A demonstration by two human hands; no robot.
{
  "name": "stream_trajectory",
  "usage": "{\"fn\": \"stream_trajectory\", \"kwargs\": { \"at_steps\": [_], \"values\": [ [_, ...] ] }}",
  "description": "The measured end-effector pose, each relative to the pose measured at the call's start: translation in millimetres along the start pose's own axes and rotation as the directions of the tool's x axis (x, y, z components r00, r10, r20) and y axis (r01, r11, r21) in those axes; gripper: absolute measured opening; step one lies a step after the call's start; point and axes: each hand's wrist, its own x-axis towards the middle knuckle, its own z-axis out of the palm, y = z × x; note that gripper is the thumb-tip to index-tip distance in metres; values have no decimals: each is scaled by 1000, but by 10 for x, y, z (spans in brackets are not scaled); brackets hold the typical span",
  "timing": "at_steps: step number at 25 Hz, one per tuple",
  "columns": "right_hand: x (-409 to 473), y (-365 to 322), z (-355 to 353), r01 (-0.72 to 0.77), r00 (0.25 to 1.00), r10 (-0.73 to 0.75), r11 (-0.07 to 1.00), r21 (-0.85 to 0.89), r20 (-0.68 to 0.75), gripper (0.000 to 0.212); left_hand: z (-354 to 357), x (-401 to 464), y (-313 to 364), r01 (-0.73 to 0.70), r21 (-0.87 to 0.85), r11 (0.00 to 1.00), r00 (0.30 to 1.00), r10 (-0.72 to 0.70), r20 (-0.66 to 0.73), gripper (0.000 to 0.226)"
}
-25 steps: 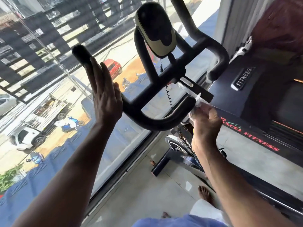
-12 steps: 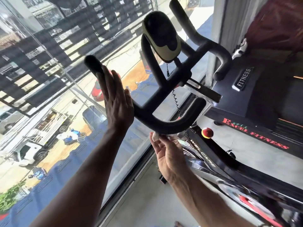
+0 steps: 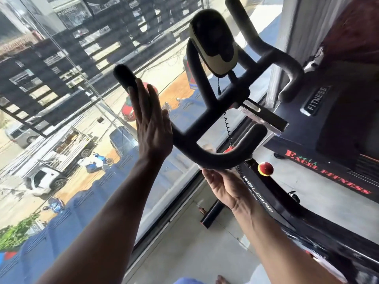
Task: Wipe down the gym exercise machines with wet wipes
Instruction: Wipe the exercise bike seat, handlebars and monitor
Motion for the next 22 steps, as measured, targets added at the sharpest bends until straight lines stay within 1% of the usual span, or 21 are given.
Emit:
{"fn": "stream_trajectory", "kwargs": {
  "at_steps": [1,2,4,5,7,9,11,13,15,17,18,20,21,22],
  "values": [
    [-27,-111,-95,22,1000,-22,1000,-4,-6,35,7,0,-14,-4,3,1000,1000,4,-9,51],
    [-40,-224,-167,46,999,-46,999,6,8,32,14,-1,-23,-11,3,1000,1000,11,-14,51],
    [-9,-413,-233,33,994,-35,999,27,103,30,27,3,0,-4,2,1000,1000,4,-5,51],
    [8,-441,-216,14,990,-18,999,29,142,25,25,6,20,8,7,1000,1000,-8,6,52],
    [111,-390,-139,-37,986,44,998,-49,162,18,11,17,52,9,21,1000,1000,-9,6,53],
    [220,-291,17,-47,979,83,981,-189,187,20,-8,22,69,8,28,1000,1000,-8,-1,54],
    [317,-211,138,-33,980,85,961,-274,181,22,-24,39,99,-1,31,1000,1000,1,2,54],
    [331,-209,138,-85,970,141,961,-263,198,24,-30,50,107,-27,54,998,1000,27,7,53],
    [319,-302,-6,-140,938,210,957,-252,276,17,-35,56,122,-21,82,996,999,18,30,53],
    [286,-542,-191,-192,912,271,945,-263,309,10,-53,43,121,-6,98,995,999,2,43,52],
    [284,-710,-265,-221,911,297,937,-269,287,16,-58,41,130,-4,110,994,999,-1,42,52],
    [276,-1056,-431,-262,921,319,932,-250,223,46,-66,37,163,13,134,991,999,-19,48,51],
    [270,-1211,-500,-246,934,290,945,-214,208,55,-68,41,174,11,145,989,999,-18,48,51],
    [286,-1329,-558,-212,949,247,960,-181,197,59,-65,40,177,11,161,987,999,-19,47,50]
  ]
}}
